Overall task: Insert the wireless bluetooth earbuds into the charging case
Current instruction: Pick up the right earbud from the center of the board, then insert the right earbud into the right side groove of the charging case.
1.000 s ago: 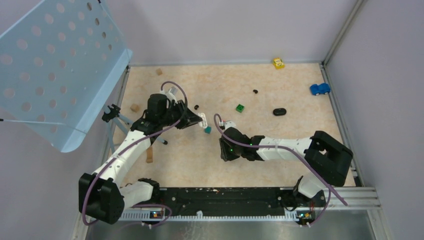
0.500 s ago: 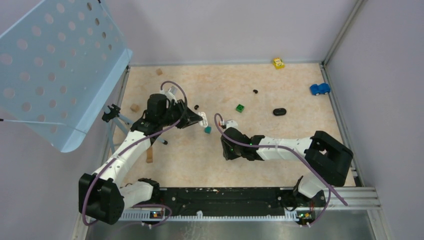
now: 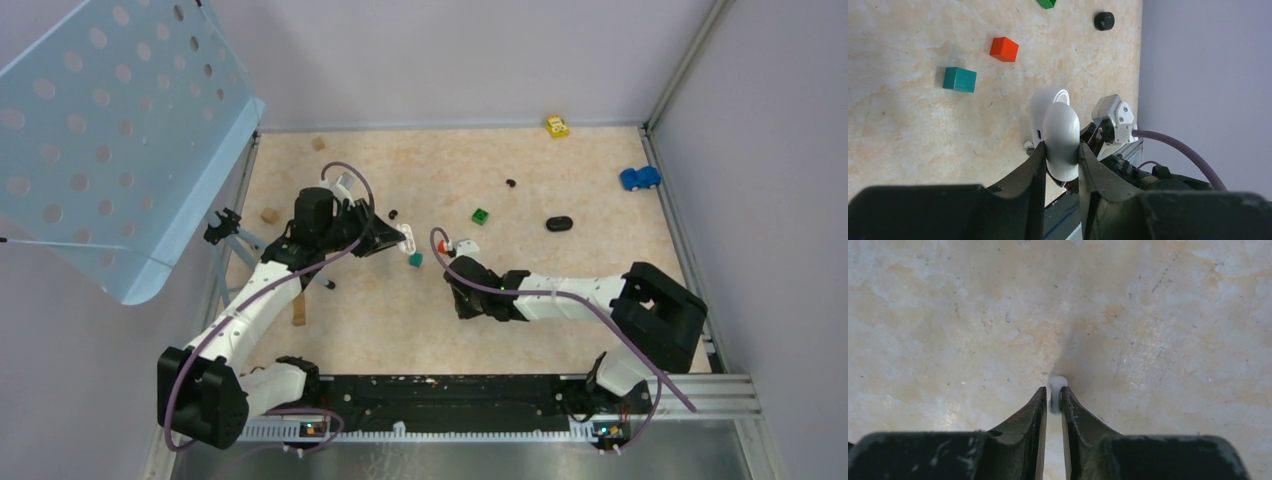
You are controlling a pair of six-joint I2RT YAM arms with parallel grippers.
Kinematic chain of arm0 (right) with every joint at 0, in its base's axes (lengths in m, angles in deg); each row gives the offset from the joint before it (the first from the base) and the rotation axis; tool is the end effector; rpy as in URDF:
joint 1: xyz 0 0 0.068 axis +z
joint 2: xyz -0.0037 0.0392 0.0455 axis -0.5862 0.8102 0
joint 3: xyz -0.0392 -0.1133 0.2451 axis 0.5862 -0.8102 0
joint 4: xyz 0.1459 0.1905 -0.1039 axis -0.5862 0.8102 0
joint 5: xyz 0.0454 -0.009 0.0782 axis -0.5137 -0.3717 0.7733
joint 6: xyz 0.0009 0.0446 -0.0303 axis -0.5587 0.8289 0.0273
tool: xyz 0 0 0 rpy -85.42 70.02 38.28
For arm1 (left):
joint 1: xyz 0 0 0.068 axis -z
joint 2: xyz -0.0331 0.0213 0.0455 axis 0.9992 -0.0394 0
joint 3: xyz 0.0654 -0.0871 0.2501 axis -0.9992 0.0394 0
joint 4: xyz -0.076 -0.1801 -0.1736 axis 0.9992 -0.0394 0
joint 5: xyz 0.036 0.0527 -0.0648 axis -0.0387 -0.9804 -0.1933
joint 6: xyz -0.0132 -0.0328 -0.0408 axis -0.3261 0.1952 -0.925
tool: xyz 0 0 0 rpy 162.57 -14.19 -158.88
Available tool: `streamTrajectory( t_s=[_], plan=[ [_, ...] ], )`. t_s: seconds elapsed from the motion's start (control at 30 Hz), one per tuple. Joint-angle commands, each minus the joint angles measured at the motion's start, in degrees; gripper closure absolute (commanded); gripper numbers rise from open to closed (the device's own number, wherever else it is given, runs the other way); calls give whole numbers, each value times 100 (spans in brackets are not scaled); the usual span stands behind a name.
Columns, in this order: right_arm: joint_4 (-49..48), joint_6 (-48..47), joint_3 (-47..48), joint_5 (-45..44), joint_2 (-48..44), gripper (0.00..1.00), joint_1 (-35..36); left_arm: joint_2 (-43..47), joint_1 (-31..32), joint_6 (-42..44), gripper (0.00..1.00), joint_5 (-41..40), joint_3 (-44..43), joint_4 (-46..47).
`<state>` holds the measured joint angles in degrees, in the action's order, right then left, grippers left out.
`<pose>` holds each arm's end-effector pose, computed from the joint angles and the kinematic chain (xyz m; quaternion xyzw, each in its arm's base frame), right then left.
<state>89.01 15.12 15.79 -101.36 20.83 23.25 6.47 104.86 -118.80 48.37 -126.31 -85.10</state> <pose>0.1602 0.2514 0.1652 -0.1660 0.9321 0.1410 0.2896 0.2335 -0.0898 0.2816 -0.1070 0.8457 -0.4392 0.2836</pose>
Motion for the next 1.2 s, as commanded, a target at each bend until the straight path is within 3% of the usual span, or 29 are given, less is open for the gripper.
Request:
streamTrajectory(
  t_s=[0.0, 0.1, 0.23, 0.4, 0.6, 0.8, 1.17],
  plan=[
    [367, -29, 84, -362, -209, 84, 35, 81, -8, -9, 90, 48, -9, 304],
    [372, -38, 63, -416, -284, 87, 33, 63, -7, -9, 90, 65, -12, 325],
    [405, 11, 81, -500, -404, 100, 31, 46, -7, -15, 91, 69, -23, 349],
    [482, 80, 174, -598, -847, 100, 37, 9, -7, 61, 90, 212, -7, 417],
    [498, 89, 485, -751, -1720, 100, 3, -101, 17, 232, 93, 1128, 224, 1245],
    [-300, 121, 488, -914, -2477, 100, -9, -92, 82, 566, 94, 1459, 237, 1325],
    [-1201, 521, 913, -1106, -2144, 100, -2, -100, 157, 750, 95, 1517, 389, 1537]
  ],
)
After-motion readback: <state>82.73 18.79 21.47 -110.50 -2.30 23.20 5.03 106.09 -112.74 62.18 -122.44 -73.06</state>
